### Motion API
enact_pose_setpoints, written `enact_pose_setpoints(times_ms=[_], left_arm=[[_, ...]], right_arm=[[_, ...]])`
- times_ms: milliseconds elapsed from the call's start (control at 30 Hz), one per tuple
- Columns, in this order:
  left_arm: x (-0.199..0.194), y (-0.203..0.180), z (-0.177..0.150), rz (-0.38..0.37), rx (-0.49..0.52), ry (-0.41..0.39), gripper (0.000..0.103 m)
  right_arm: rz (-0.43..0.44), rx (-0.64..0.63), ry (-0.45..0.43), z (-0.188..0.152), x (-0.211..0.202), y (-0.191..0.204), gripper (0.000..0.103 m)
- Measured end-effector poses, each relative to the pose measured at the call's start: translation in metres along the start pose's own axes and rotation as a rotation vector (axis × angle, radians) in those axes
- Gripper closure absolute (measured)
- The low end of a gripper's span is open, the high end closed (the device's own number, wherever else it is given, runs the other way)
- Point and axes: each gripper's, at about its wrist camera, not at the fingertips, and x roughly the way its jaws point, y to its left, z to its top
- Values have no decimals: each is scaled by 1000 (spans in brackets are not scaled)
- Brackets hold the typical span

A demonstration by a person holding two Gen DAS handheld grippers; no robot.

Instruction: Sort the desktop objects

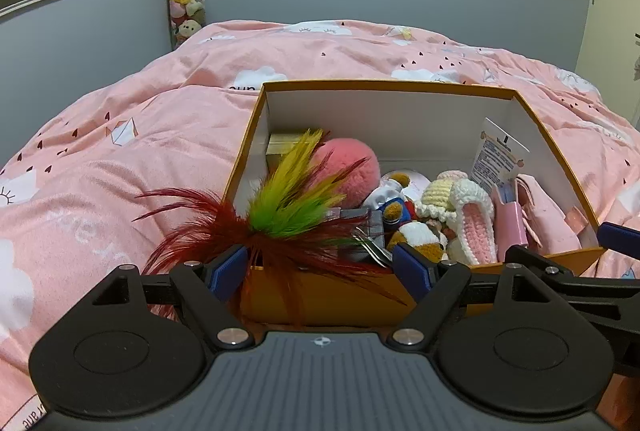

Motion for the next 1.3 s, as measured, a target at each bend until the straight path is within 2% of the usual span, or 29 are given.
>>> enact_pose_setpoints(times_ms=[1133,1200,1300], left_arm=[[0,2,0,-6,-10,5,8],[0,2,0,-8,-8,5,8],[1,3,-1,-13,-14,21,0]], right_arm=[[-1,0,-1,0,0,0,5],[1,-3,3,1,0,0,5],[24,16,20,6,-1,-5,5]])
